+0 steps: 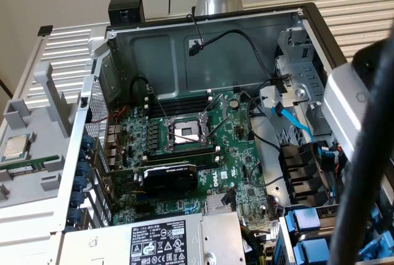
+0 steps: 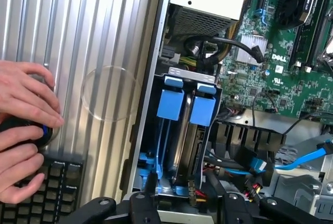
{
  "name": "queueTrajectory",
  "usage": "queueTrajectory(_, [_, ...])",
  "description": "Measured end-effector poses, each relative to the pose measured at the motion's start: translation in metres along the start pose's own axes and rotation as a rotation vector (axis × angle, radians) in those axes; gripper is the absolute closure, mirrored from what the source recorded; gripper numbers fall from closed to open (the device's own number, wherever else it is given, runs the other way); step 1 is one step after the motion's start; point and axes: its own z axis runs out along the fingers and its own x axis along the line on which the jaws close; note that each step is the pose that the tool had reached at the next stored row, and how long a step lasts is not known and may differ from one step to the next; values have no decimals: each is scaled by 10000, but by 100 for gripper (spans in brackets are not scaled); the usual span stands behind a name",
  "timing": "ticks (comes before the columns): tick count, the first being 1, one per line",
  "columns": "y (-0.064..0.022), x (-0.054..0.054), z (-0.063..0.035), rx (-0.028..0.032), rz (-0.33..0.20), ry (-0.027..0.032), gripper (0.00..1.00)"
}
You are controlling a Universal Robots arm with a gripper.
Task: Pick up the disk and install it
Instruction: 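Insert the first disk wire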
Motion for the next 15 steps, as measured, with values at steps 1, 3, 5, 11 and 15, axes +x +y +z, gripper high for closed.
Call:
queueTrajectory(1, [-7, 14, 9, 3, 3, -32, 51])
queueTrajectory(3, [-20, 40, 37, -8, -4, -59, 51])
queueTrajectory(5, [-29, 57, 63, -22, -28, -80, 51])
queueTrajectory(11, [-28, 76, 111, -167, -236, -372, 51])
queueTrajectory(15, [-45, 85, 138, -282, -347, -484, 51])
